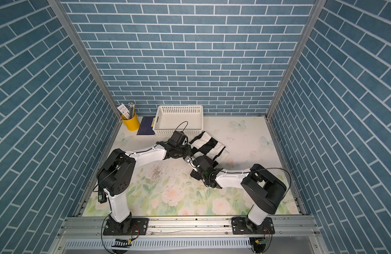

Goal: Roll up the pillowcase
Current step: Roll the pillowcase at the center of the board.

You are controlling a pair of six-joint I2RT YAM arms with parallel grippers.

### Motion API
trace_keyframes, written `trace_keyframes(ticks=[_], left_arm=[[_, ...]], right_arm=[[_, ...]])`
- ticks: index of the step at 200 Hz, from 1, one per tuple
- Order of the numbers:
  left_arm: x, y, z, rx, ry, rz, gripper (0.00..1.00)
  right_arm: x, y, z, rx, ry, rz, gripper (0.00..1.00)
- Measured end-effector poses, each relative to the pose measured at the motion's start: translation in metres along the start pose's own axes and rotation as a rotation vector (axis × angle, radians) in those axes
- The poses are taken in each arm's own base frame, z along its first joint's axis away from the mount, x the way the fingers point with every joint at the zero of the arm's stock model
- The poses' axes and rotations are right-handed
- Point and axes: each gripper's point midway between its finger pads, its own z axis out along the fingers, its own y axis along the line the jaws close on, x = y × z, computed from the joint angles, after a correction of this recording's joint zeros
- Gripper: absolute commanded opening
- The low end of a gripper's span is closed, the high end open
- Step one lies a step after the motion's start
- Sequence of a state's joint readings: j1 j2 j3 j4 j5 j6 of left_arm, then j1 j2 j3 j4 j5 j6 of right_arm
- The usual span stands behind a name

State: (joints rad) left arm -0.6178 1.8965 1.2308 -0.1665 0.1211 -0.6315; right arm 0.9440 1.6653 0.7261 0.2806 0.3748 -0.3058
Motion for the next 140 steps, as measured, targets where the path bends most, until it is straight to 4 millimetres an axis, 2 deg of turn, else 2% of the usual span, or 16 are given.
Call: trace_keyframes(ticks=[19,41,58,83,121,140], left_arm=[[0.0,0.001,0.0,-0.003,-0.001,0.0,0.54],[-0.002,0.001,-0.003,-0.012,-0.002,0.008,0.54],[-0.006,0.0,-0.012,-0.017,-0.008,0.012,0.54],[-0.022,0.002,-0.039,-0.014,-0.046,0.002,0.54],[-0.066,0.017,-0.1,-0.012,-0.19,-0.033,0.56],[-0.07,0.02,-0.118,-0.009,-0.226,-0.035,0.56]], right_arm=[[0.002,-0.001,0.004,0.031,0.02,-0.039,0.65],[0.0,0.0,0.004,0.016,0.016,-0.046,0.24],[-0.003,0.006,0.003,-0.028,0.005,-0.022,0.11],[-0.01,0.016,0.001,-0.121,-0.017,0.035,0.03],[-0.036,0.049,-0.015,-0.379,-0.106,0.168,0.0],[-0.046,0.057,-0.024,-0.511,-0.144,0.271,0.01]])
